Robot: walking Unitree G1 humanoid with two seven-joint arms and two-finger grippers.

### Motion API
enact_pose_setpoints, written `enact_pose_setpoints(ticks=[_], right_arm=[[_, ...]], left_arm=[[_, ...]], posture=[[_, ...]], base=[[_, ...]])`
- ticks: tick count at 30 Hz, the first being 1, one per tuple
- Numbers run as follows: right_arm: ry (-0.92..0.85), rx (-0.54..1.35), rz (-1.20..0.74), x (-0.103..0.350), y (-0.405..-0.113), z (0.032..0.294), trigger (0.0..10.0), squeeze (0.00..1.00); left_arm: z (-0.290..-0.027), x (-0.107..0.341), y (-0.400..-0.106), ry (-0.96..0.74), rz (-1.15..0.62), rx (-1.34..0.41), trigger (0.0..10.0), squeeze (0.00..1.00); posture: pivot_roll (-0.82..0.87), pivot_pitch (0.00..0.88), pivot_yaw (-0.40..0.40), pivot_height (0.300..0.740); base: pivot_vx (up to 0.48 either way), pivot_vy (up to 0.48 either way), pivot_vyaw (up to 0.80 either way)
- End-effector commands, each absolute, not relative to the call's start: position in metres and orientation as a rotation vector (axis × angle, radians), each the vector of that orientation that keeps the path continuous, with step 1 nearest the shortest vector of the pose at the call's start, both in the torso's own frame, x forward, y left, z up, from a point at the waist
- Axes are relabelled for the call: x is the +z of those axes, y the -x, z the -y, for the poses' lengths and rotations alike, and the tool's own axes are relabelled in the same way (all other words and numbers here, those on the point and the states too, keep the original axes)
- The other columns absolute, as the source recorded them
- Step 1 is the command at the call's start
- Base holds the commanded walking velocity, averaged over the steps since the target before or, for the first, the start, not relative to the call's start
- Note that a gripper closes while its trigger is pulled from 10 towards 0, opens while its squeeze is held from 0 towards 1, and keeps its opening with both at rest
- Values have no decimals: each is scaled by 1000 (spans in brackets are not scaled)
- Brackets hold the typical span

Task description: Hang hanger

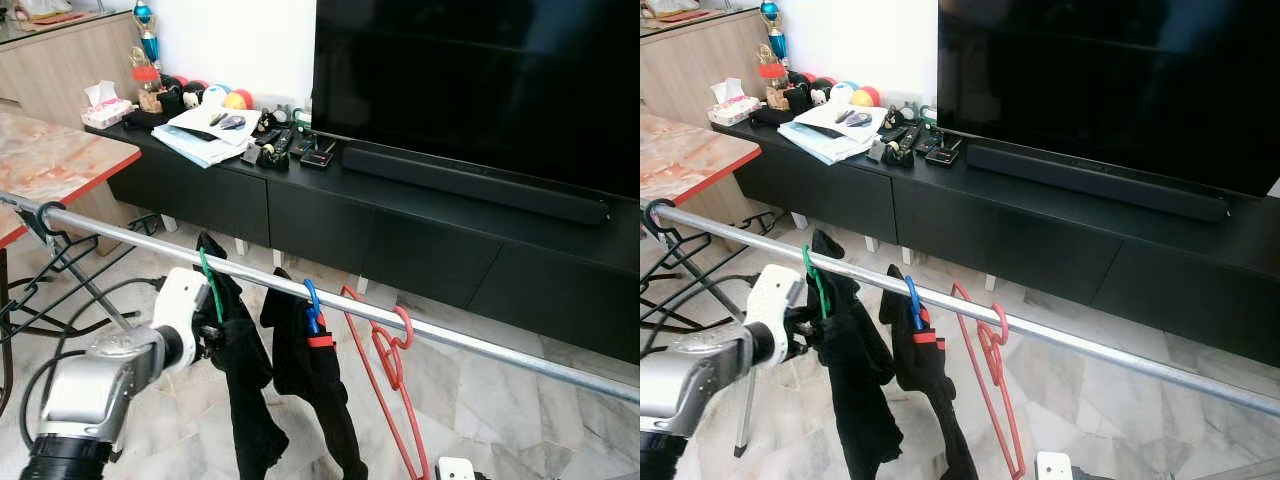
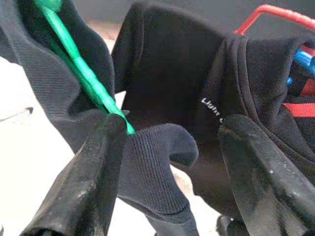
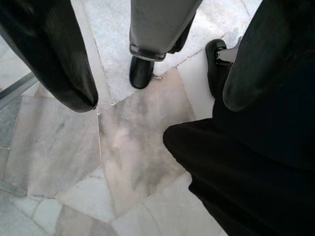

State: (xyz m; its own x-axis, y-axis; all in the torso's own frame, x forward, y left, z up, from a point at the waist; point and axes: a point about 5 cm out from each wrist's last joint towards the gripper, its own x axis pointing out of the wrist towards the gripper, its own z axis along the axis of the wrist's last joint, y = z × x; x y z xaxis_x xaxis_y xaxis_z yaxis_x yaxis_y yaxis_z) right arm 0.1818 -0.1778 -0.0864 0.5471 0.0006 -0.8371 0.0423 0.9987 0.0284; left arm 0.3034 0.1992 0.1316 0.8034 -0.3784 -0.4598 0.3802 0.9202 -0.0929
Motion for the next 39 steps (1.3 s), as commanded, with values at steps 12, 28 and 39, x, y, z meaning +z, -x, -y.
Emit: enact_pose_setpoints(ticks=[12, 28, 39], right_arm=[[-51, -35, -994, -87, -181, 178, 10000, 0], [-47, -33, -993, -86, -182, 178, 10000, 0], [-43, -33, -991, -86, -183, 177, 10000, 0]], left_arm=[[-200, 132, -323, 63, -425, -311, 10000, 0], [-202, 127, -334, 101, -408, -242, 10000, 0], [-207, 118, -336, 118, -428, -167, 10000, 0]], posture=[[166, 15, -5, 740], [164, 15, -6, 740], [163, 14, -5, 740]], base=[[0, 0, 0], [0, 0, 0], [0, 0, 0]])
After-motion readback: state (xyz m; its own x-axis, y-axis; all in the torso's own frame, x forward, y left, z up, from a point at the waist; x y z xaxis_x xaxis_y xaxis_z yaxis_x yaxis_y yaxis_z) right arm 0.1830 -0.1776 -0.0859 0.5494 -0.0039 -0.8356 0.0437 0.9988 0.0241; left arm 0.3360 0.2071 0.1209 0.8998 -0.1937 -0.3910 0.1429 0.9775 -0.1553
